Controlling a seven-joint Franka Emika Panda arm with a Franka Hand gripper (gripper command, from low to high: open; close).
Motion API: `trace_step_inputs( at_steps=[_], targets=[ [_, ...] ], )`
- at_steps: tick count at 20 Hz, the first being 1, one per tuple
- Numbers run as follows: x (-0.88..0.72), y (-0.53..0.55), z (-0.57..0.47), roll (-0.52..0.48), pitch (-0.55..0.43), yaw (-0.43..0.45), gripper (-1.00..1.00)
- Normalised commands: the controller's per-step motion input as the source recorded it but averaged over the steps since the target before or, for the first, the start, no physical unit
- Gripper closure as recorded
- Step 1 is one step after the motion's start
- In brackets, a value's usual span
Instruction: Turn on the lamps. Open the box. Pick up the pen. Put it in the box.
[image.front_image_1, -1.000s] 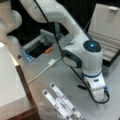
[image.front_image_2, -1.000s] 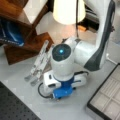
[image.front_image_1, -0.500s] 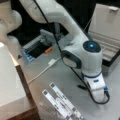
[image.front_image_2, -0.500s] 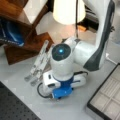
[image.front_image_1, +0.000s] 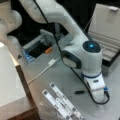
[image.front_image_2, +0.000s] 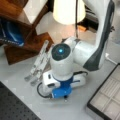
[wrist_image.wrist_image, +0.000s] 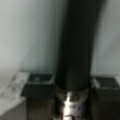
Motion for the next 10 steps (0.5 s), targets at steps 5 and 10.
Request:
trace_step_inputs(
  at_steps=[5,10],
  targets=[
    [-0.23,-0.01,0.0,-0.166,-0.063,0.122,1.0],
    [-0.25,-0.02,0.06,-0.15,-0.029,0.105,1.0]
  ],
)
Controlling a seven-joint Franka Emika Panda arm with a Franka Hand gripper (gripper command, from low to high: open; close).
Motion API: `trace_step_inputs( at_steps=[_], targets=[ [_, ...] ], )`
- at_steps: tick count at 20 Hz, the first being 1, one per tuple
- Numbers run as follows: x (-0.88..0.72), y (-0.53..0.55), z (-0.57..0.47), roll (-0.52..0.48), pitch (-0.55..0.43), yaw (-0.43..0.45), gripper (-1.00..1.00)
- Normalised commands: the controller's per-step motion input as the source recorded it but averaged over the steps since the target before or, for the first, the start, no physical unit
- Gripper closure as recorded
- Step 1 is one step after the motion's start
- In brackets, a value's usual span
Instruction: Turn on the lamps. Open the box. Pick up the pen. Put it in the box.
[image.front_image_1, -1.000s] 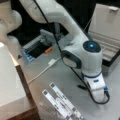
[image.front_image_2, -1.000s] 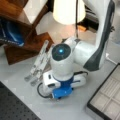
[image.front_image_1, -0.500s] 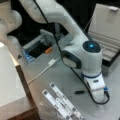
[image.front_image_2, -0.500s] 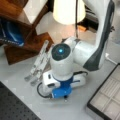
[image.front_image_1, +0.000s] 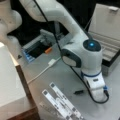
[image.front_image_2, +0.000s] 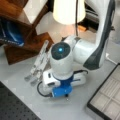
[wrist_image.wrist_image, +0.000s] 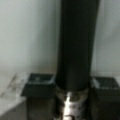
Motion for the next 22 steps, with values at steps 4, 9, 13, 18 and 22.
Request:
trace_step_inputs(
  at_steps=[4,9,13,18,22],
  targets=[
    [-0.26,0.03,0.14,-0.108,0.05,0.036,1.0],
    [-0.24,0.09,0.36,-0.08,0.095,-0.054,1.0],
    [-0.23,0.2,0.5,-0.03,0.027,-0.175,1.0],
    [-0.25,0.28,0.49,-0.076,0.025,-0.287,1.0],
    [-0.21,0.34,0.34,-0.027,0.044,-0.493,1.0]
  ],
)
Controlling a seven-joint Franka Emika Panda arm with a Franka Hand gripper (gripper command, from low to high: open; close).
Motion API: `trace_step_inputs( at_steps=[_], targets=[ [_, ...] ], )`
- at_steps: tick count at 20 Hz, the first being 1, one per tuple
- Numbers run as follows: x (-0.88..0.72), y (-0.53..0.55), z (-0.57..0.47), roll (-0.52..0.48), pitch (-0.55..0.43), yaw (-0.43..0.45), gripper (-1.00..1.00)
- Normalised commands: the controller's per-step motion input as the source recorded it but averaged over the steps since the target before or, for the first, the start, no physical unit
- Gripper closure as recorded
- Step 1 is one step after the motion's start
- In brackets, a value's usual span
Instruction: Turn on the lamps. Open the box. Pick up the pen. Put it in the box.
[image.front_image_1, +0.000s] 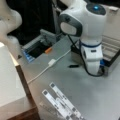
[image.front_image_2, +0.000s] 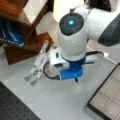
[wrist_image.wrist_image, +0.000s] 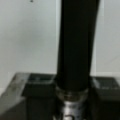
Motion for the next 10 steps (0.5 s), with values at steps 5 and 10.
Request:
trace_step_inputs(
  at_steps=[5,10],
  targets=[
    [-0.15,0.43,0.27,0.09,-0.002,-0.715,1.0],
    [-0.15,0.52,0.2,0.16,0.014,-0.683,1.0]
  ],
)
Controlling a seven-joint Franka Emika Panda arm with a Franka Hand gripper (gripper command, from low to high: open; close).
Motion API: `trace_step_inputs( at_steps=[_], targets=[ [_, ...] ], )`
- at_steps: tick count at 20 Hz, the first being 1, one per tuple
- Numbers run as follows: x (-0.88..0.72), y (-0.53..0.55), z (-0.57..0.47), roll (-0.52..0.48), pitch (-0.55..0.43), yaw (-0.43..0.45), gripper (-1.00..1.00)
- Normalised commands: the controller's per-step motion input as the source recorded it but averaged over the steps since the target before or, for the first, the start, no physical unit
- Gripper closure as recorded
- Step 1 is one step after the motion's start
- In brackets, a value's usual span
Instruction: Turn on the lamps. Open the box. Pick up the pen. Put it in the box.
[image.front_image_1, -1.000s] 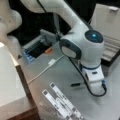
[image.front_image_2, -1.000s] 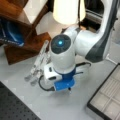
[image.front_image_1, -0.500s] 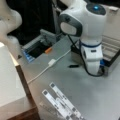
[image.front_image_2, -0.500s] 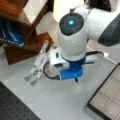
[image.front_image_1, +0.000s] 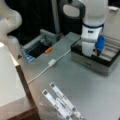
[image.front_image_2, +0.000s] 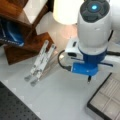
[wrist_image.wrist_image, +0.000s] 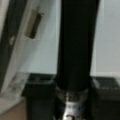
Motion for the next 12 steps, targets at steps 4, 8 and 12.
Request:
trace_step_inputs(
  at_steps=[4,8,12],
  targets=[
    [-0.16,0.44,0.13,0.117,0.036,-0.451,1.0],
    [-0.11,0.32,0.04,0.081,0.016,-0.303,1.0],
    [-0.11,0.37,-0.11,0.062,-0.044,-0.239,1.0]
  ],
)
